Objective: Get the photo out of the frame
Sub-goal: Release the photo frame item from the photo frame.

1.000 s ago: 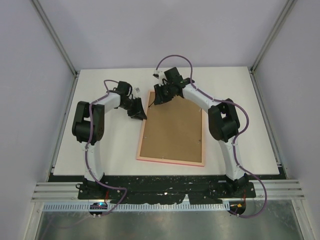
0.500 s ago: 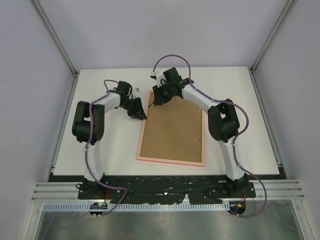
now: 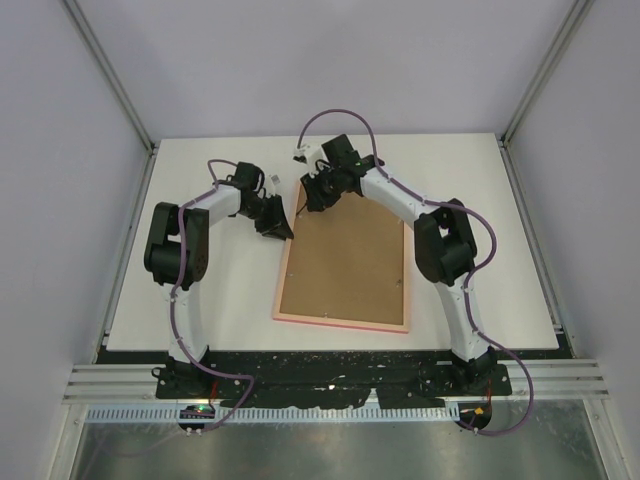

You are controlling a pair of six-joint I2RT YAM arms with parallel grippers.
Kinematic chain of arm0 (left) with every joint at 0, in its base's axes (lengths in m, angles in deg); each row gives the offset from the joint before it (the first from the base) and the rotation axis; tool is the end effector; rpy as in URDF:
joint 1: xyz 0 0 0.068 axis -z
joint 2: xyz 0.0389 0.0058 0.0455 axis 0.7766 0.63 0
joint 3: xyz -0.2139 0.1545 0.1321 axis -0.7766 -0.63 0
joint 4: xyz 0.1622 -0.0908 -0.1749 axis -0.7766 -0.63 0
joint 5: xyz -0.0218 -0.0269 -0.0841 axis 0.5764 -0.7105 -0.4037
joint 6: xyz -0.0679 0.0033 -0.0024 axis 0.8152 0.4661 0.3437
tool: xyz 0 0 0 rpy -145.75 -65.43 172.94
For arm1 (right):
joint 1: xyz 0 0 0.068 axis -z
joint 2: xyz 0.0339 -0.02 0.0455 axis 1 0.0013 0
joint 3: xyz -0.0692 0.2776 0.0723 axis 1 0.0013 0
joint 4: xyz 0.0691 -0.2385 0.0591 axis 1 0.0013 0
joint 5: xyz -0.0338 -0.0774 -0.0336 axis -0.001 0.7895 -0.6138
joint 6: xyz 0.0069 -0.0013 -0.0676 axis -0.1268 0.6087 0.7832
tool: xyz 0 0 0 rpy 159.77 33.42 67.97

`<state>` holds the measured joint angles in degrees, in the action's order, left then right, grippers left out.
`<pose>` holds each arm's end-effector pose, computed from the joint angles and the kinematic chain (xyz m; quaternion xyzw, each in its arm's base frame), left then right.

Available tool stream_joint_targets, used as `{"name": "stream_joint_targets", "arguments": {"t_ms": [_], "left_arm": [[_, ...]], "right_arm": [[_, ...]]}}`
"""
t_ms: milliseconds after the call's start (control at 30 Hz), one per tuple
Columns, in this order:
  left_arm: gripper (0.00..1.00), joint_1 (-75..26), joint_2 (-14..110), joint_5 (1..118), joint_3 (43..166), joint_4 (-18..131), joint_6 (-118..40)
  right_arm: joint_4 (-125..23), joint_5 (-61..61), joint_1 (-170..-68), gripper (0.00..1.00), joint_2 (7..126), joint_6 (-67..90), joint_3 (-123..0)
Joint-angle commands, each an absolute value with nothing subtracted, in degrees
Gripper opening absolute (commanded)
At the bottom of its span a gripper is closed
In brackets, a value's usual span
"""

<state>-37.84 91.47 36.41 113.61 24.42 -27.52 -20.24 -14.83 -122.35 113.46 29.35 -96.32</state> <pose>0.4134 -0.1257 0.1566 -0.0246 0.9447 -0.3117 0.0991 0.4313 0.2982 0.2315 -0.4016 0.8298 0.2403 0.3039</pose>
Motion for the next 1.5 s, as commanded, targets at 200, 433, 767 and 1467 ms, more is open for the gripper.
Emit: {"name": "stream_joint_targets", "arguments": {"t_ms": [200,433,767,1467], "left_arm": [[0.00,-37.6,92.8,37.9,114.7,24.1,-26.8],[0.00,-37.6,92.6,38.0,114.4,24.3,-26.7],[0.00,-37.6,92.6,38.1,114.3,24.5,-26.6],[0.00,-37.7,92.6,37.5,114.3,24.8,-26.6]], "right_arm": [[-11.8,-16.5,-124.6,0.08,114.3,42.2,-99.8],[-8.3,-16.6,-125.8,0.08,114.5,47.8,-99.4],[-8.9,-13.8,-126.0,0.08,113.4,48.4,-99.5],[-8.2,-13.8,-126.6,0.08,102.6,46.0,-95.8]]}}
